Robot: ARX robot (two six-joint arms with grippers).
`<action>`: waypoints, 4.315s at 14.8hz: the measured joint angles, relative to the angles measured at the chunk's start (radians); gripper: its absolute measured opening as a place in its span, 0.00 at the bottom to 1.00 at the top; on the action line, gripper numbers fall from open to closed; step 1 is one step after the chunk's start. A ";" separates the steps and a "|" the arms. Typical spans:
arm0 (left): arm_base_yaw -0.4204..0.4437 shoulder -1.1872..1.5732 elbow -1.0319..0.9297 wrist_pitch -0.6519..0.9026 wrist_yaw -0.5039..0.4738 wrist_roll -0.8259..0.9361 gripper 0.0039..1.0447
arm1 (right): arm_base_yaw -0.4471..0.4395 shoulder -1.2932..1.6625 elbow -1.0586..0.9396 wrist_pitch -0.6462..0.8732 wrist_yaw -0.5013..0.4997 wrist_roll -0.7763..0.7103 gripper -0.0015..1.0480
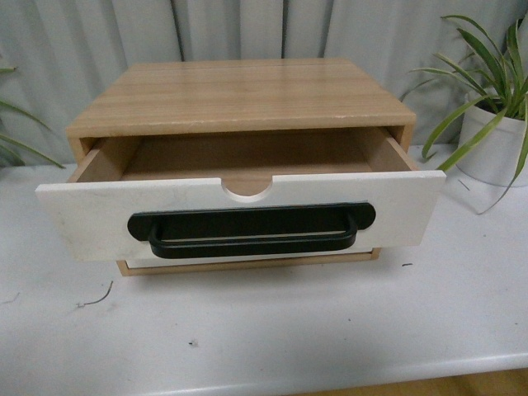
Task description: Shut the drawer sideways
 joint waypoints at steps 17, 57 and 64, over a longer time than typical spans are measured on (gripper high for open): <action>0.000 0.000 0.000 0.000 0.000 0.000 0.94 | 0.000 0.000 0.000 0.000 0.000 0.000 0.94; -0.276 1.738 0.752 0.450 0.056 0.795 0.94 | 0.267 1.745 1.001 0.055 -0.231 -0.403 0.94; -0.272 1.073 0.258 0.508 0.030 0.502 0.94 | 0.264 1.073 0.424 0.175 -0.089 -0.310 0.94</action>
